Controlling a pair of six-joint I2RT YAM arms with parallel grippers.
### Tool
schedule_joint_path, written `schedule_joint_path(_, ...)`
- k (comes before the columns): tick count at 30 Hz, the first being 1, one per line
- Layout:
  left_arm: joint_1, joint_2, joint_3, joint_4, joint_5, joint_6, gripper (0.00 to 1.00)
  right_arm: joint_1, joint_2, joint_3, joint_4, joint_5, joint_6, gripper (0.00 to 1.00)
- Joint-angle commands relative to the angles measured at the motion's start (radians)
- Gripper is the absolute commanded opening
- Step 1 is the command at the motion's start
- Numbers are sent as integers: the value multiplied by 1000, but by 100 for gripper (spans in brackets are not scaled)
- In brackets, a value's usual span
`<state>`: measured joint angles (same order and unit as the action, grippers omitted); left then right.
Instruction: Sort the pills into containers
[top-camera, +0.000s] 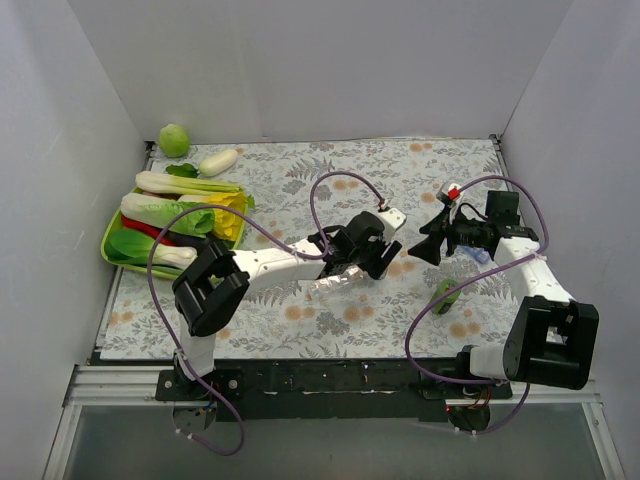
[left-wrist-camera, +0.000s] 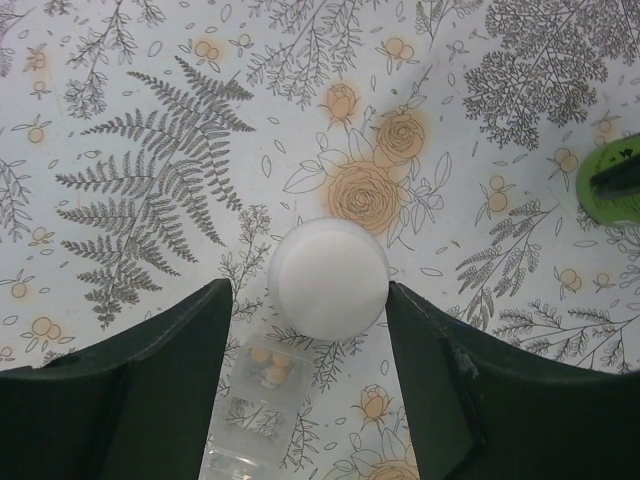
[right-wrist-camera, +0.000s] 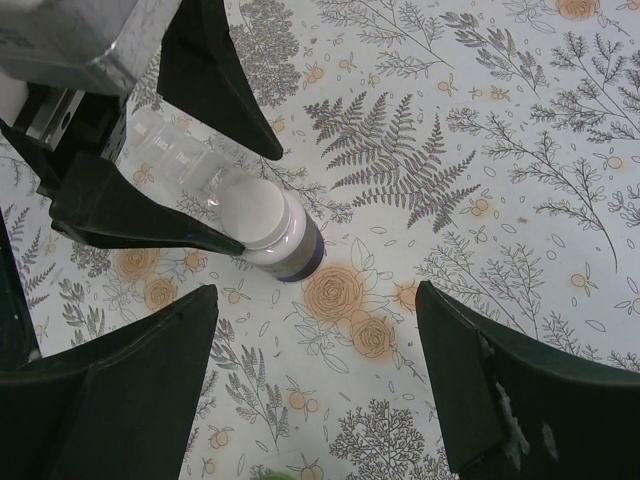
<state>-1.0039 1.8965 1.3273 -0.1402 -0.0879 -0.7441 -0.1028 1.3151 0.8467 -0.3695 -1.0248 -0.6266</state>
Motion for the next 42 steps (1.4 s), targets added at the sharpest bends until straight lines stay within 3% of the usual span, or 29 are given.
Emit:
schedule_joint_path(1, -6, 3, 62, -25, -79, -17, 63, -5, 1, 12, 17, -27, 7, 87)
schedule_joint_path(15, -13, 50, 119, -73, -30, -31, 57, -5, 10, 15, 6, -24, -5, 87)
schedule_joint_path(17, -12, 50, 121, -75, -27, -32, 44, -5, 12, 15, 1, -23, -8, 87)
schedule_joint_path(19, -12, 49, 130, -85, -30, -40, 25, -5, 13, 17, -6, -17, -16, 87)
schedule_joint_path(23, -13, 10, 133, -93, -39, -95, 1, -5, 13, 18, -35, 0, -68, 87)
schedule_joint_path(30, -7, -178, -9, -41, -30, -227, 0, 15, -39, -15, -69, 32, -228, 88)
schedule_joint_path(32, 4, -227, -84, -6, -4, -265, 0, 57, -86, -24, -42, 40, -261, 95)
schedule_joint_path(35, 25, -341, -196, 63, 34, -356, 0, 86, -139, -55, -3, -49, -308, 96)
schedule_joint_path(36, 31, -388, -221, 79, 42, -380, 0, 87, -134, -49, -46, -145, -302, 97)
schedule_joint_path(38, 48, -437, -273, 132, 66, -451, 0, 139, -77, 40, -190, -199, -437, 96)
schedule_joint_path(39, 54, -457, -321, 139, 71, -469, 0, 206, -50, 90, -377, -181, -540, 96)
schedule_joint_path(40, 59, -497, -341, 196, 73, -510, 0, 244, -3, 148, -434, -161, -624, 96)
schedule_joint_path(42, 62, -525, -390, 227, 73, -547, 0, 319, 15, 158, -416, -120, -564, 96)
